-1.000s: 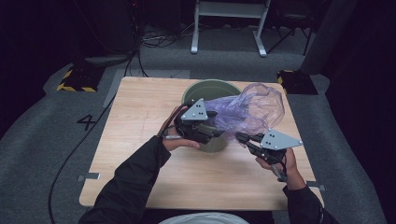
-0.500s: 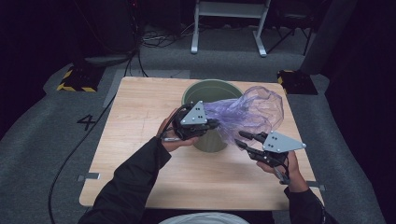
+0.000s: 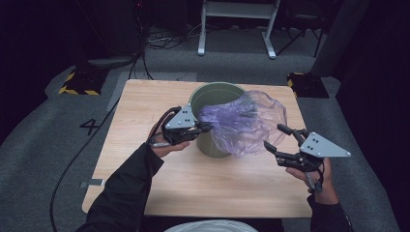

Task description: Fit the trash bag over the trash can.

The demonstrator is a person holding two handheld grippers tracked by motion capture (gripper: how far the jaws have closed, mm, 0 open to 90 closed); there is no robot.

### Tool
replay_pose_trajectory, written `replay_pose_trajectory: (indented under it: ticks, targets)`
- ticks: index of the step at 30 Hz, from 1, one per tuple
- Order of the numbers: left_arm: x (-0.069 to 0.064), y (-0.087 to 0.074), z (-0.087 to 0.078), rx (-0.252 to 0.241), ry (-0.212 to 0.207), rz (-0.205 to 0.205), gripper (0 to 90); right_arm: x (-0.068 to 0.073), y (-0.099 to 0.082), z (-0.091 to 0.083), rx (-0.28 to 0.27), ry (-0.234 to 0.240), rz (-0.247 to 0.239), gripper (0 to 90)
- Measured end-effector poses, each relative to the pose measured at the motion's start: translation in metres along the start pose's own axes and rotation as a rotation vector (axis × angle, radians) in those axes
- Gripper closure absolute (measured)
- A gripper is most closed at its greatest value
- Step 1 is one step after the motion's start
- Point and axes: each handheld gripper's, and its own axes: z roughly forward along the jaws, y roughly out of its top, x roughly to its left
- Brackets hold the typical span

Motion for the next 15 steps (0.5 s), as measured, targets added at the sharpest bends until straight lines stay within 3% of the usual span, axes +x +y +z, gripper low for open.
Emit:
replay_pose_trajectory:
  ticks: [4,6,10,13,15]
  targets:
    - [0.001,-0.005,-0.007,-0.003,0.011,-0.010,86.3,-0.015,-0.002,0.000,0.006,-0.116,0.027,28.9]
    - [0.002,-0.008,-0.009,-0.002,0.020,-0.014,86.3,-0.021,-0.004,0.001,0.011,-0.149,0.043,28.0]
    - [0.005,-0.013,-0.014,-0.003,0.037,-0.029,86.2,-0.024,-0.007,-0.001,0.000,-0.154,0.045,27.6]
    - [0.006,-0.018,-0.016,-0.008,0.048,-0.042,85.6,-0.026,-0.009,0.002,0.012,-0.184,0.042,26.8]
    - [0.006,-0.021,-0.016,-0.008,0.051,-0.052,84.4,-0.027,-0.010,0.005,0.014,-0.165,0.063,26.4]
